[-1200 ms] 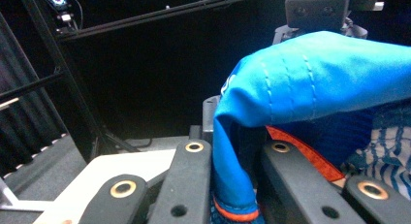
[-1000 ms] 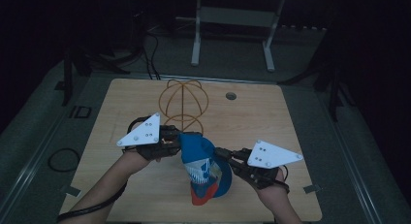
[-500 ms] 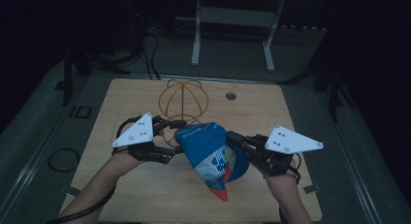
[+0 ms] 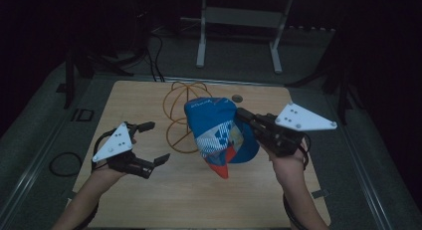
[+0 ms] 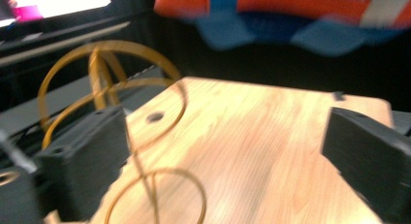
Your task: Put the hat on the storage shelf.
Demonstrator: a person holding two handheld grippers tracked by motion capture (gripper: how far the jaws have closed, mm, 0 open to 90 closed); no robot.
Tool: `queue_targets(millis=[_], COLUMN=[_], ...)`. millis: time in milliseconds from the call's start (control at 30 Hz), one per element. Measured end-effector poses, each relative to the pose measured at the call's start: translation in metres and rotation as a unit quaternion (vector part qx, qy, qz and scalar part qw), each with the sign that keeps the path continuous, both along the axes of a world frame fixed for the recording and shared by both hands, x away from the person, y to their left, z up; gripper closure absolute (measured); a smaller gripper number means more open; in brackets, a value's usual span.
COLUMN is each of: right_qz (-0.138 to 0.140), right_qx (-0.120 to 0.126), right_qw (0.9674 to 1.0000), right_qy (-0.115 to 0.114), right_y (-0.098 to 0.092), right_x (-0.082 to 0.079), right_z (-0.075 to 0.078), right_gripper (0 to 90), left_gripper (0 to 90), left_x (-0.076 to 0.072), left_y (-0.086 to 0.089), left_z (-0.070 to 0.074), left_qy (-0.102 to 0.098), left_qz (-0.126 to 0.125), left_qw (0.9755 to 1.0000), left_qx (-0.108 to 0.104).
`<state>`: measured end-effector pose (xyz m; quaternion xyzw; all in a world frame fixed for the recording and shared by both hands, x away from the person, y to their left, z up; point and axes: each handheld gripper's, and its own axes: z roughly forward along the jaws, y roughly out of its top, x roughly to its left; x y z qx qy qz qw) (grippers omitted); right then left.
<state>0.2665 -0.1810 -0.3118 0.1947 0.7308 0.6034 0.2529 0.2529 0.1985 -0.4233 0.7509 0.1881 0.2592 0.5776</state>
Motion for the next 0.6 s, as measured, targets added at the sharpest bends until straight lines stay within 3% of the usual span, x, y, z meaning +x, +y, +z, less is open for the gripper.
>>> queue_targets(millis=[133,267,467,600], right_qz=[-0.013,-0.026,-0.034,-0.034], right_qx=[-0.002,-0.002,0.002,-0.004], right_qw=[0.9999,0.9996,0.9994,0.9994], right_qy=[-0.005,-0.007,0.001,0.008], right_y=[0.01,0.021,0.04,0.059], right_x=[0.011,0.026,0.05,0.065], right_z=[0.01,0.02,0.032,0.035], right_gripper=[90.0,90.0,90.0,90.0], left_gripper=[2.3,2.3,2.3,2.3], left_x=[-0.006,-0.01,-0.017,-0.022], left_y=[0.011,0.019,0.026,0.025], left_z=[-0.026,-0.051,-0.084,-0.106], left_qy=[0.009,0.02,0.036,0.04], left_qz=[0.052,0.085,0.121,0.139], left_qw=[0.9986,0.9962,0.9919,0.9895], left_qx=[0.013,-0.002,-0.013,0.0])
